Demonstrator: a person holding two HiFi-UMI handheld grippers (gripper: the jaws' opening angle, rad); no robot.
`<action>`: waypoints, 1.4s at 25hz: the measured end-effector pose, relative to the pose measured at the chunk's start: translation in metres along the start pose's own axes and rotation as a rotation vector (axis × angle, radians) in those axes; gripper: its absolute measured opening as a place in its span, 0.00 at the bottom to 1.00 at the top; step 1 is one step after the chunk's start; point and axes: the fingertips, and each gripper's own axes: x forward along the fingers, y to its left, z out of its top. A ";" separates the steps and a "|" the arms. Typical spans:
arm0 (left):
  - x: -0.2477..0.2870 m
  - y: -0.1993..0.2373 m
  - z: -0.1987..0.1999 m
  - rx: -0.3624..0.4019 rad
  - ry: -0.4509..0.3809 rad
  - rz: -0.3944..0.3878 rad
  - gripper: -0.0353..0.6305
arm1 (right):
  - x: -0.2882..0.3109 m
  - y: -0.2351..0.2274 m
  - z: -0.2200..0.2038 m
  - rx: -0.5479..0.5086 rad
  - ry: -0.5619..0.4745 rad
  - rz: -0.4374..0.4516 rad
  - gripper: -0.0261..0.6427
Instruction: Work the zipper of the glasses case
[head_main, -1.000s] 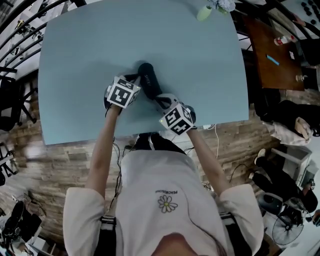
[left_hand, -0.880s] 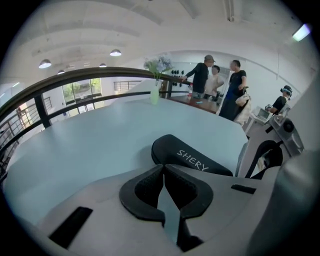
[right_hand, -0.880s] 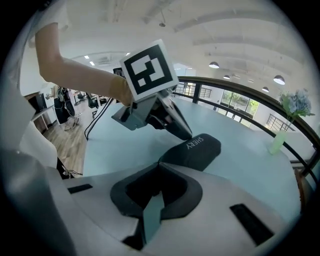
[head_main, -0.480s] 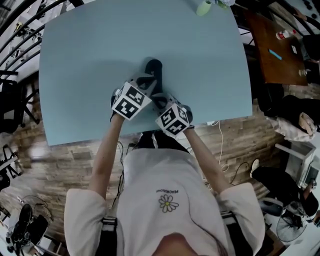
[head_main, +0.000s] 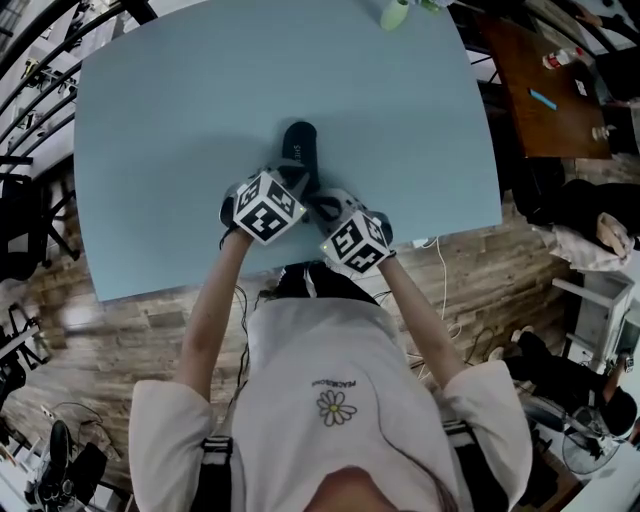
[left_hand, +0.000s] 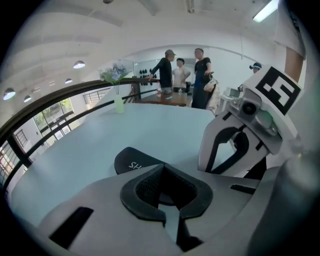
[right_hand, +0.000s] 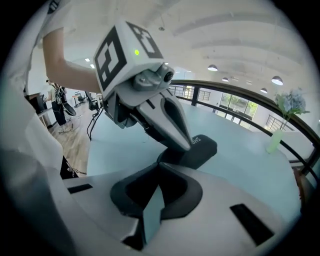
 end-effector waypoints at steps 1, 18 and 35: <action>0.000 0.000 0.000 -0.001 -0.001 0.003 0.08 | -0.007 -0.007 -0.004 -0.013 0.002 -0.001 0.05; 0.003 0.001 0.003 -0.083 -0.022 0.025 0.08 | 0.022 -0.035 -0.046 -0.347 0.242 0.353 0.19; 0.000 0.002 -0.001 -0.082 -0.021 0.035 0.08 | 0.018 -0.030 -0.045 -0.186 0.224 0.311 0.06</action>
